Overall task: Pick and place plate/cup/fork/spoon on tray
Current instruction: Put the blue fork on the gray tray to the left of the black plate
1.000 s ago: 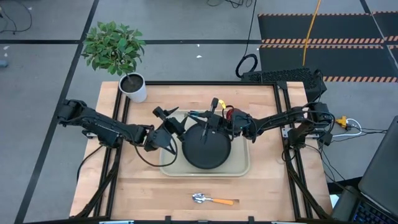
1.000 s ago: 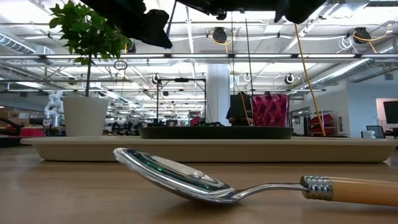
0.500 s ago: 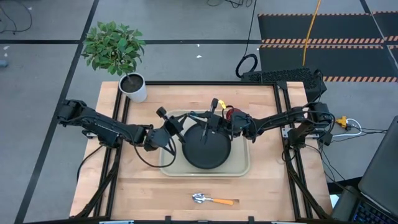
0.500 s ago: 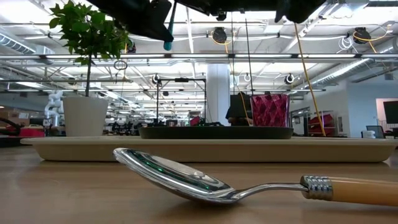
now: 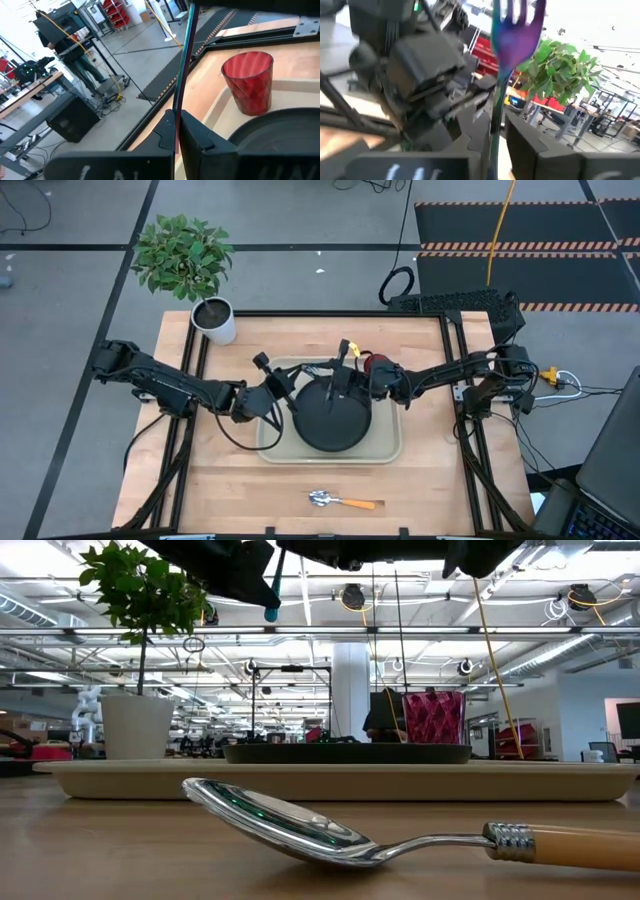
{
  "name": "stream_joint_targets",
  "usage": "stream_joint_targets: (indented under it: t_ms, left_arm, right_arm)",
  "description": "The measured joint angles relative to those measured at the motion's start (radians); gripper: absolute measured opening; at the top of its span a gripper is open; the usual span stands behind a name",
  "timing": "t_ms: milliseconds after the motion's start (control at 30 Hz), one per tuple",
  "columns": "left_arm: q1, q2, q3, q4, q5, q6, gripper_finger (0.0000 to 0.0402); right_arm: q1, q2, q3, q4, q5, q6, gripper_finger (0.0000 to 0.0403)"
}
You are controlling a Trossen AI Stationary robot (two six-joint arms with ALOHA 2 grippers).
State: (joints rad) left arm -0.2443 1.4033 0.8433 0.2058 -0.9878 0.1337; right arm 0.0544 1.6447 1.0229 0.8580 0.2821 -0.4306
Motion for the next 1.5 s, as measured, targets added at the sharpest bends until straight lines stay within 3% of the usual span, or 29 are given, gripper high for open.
stream_joint_targets:
  t_ms: [200,300,433,700,900,1000,1133,1233,1367,1500]
  left_arm:
    - [-0.005,-0.081,0.0,-0.091,0.026,-0.069,0.0006]
    - [-0.005,-0.164,0.0,-0.186,0.095,-0.165,0.0006]
    - [0.012,-0.267,0.0,-0.305,0.279,-0.313,0.0006]
    - [0.086,-0.381,-0.069,-0.309,0.746,-0.551,0.0006]
    - [0.144,-0.423,-0.18,-0.303,0.892,-0.726,0.0007]
    - [0.172,-0.434,-0.297,-0.191,0.972,-0.809,0.0008]
    - [0.2,-0.438,-0.522,0.266,1.123,-0.995,0.0006]
    - [0.225,-0.438,-0.663,0.482,1.147,-1.134,0.0008]
    - [0.24,-0.443,-0.776,0.574,1.165,-1.296,0.0007]
    - [0.24,-0.443,-0.815,0.584,1.196,-1.437,0.0006]
  right_arm:
    - [0.0,0.0,0.0,-0.113,0.007,-0.045,0.0105]
    - [0.002,0.001,0.0,-0.146,0.038,-0.056,0.0127]
    - [0.019,-0.006,0.0,-0.145,0.115,-0.084,0.0143]
    - [0.103,-0.121,0.0,-0.27,0.246,-0.222,0.0148]
    - [0.175,-0.239,-0.001,-0.396,0.273,-0.221,0.0148]
    - [0.202,-0.286,-0.001,-0.483,0.27,-0.188,0.0148]
    - [0.223,-0.329,-0.001,-0.581,0.272,-0.157,0.0148]
    - [0.23,-0.343,-0.001,-0.622,0.273,-0.149,0.0148]
    - [0.22,-0.343,-0.001,-0.599,0.288,-0.181,0.0148]
    - [0.193,-0.344,-0.001,-0.585,0.294,-0.211,0.0148]
